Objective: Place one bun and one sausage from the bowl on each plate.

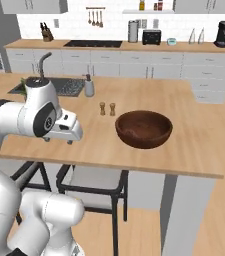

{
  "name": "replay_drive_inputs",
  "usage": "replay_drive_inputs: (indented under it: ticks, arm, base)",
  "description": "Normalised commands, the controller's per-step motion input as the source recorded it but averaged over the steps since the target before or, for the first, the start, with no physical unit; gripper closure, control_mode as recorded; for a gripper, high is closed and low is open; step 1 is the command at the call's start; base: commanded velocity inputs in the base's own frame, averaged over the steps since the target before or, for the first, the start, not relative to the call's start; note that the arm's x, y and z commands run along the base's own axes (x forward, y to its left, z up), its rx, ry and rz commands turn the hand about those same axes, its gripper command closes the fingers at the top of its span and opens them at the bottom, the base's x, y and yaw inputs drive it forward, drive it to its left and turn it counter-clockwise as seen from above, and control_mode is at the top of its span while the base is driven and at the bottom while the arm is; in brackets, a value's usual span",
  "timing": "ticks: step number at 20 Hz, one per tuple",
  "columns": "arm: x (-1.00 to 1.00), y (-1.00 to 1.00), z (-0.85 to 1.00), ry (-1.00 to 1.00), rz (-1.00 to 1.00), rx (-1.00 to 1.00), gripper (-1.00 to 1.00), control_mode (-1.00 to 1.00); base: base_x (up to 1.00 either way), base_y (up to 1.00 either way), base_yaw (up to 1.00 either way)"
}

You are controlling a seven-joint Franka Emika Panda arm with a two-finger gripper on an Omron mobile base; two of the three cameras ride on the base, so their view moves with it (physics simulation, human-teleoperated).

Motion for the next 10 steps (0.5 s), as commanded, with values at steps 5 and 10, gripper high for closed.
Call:
replay_drive_inputs:
  ticks: [5, 10]
  arm:
    - [0.0, 0.0, 0.0, 0.0, 0.0, 0.0, -1.0, 1.0]
    - [0.0, 0.0, 0.0, 0.0, 0.0, 0.0, -1.0, 1.0]
  base:
    - [0.33, -0.68, 0.0]
    - [0.35, -0.55, 0.0]
